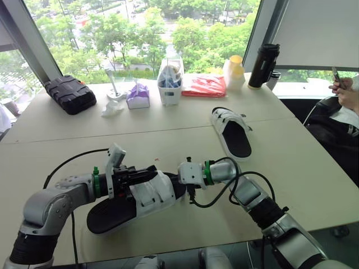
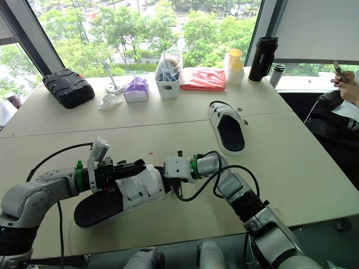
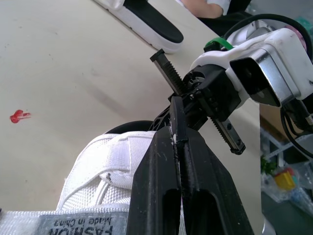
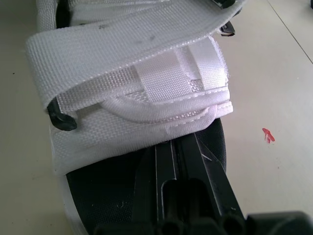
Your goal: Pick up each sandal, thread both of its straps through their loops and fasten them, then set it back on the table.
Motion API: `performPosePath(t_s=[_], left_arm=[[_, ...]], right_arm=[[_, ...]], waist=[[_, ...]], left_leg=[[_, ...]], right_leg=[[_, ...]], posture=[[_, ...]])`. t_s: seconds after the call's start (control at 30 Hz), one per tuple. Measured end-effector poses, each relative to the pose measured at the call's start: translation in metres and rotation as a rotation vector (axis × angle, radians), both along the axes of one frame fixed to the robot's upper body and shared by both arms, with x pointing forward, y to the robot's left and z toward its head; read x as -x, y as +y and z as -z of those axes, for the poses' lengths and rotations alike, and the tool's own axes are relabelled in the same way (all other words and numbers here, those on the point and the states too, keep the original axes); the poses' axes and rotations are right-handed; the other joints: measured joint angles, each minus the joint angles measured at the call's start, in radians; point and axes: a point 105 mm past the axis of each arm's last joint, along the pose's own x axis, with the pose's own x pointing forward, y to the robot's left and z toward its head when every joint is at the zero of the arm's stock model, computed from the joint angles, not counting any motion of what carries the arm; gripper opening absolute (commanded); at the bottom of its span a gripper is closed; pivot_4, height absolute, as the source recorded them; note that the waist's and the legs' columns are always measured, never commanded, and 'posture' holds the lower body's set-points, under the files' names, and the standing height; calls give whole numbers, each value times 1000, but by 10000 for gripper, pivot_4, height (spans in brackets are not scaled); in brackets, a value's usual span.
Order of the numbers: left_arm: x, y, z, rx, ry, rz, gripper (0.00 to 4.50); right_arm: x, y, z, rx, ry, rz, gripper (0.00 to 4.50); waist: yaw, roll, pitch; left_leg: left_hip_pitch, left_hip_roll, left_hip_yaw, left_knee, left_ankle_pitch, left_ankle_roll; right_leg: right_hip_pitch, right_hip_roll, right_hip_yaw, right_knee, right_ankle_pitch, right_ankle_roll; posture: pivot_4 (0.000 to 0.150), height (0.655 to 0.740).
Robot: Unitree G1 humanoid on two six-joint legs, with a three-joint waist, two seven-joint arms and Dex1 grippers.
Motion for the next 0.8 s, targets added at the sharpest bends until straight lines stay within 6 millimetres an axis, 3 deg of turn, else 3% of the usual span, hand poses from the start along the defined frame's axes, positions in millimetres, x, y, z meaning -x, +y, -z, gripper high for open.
performPosePath(t_s=[0.2, 0.43, 0.63, 0.8], left_arm=[[1, -2, -7, 25, -27, 4, 646], [14, -5, -31, 128, -108, 65, 646], [11, -5, -32, 143, -120, 49, 646], [-4, 3, -24, 143, -104, -32, 646]], right_arm=[[0, 0, 0, 0, 0, 0, 0], [0, 0, 0, 0, -2, -1, 0], [1, 0, -1, -1, -14, -10, 0], [1, 0, -2, -1, -16, -11, 0]], waist=[[0, 0, 0], [0, 0, 0], [1, 0, 0], [1, 0, 0]], left_leg=[[0, 0, 0, 0, 0, 0], [0, 0, 0, 0, 0, 0], [0, 0, 1, 0, 0, 0], [0, 0, 1, 0, 0, 0]], right_leg=[[0, 0, 0, 0, 0, 0], [0, 0, 0, 0, 0, 0], [0, 0, 0, 0, 0, 0], [0, 0, 0, 0, 0, 0]], posture=[[1500, 7400], [1500, 7400], [1500, 7400], [1500, 7400]])
